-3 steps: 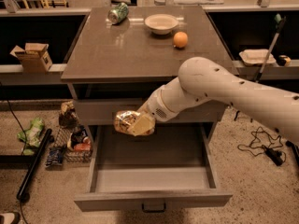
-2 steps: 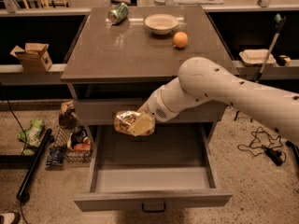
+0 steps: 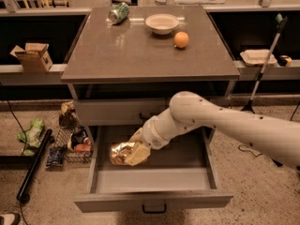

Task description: Place orange can into middle drawer

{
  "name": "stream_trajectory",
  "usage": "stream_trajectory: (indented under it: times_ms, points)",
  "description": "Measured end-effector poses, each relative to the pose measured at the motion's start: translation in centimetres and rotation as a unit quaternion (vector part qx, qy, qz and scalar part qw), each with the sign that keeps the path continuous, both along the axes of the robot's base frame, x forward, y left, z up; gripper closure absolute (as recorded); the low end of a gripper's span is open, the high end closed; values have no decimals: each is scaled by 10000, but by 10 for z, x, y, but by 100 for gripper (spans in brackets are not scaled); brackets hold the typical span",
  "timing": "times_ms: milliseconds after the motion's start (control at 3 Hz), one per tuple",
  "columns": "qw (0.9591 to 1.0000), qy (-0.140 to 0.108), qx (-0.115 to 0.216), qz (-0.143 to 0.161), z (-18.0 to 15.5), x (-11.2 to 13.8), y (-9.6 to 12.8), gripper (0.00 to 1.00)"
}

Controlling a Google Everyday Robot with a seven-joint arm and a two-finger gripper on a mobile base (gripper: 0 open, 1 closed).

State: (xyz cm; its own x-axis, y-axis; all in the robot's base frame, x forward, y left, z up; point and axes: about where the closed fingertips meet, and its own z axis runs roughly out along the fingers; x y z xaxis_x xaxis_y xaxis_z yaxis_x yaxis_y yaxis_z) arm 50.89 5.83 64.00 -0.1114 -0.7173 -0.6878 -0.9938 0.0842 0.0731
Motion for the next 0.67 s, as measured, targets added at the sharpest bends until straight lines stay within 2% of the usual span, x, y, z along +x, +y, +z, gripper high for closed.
stream_trajectory:
  times_ms: [333, 667]
  points:
    - [9991, 125, 60, 400, -58, -8, 18, 100]
    - [9995, 161, -6, 271, -101, 1, 32, 100]
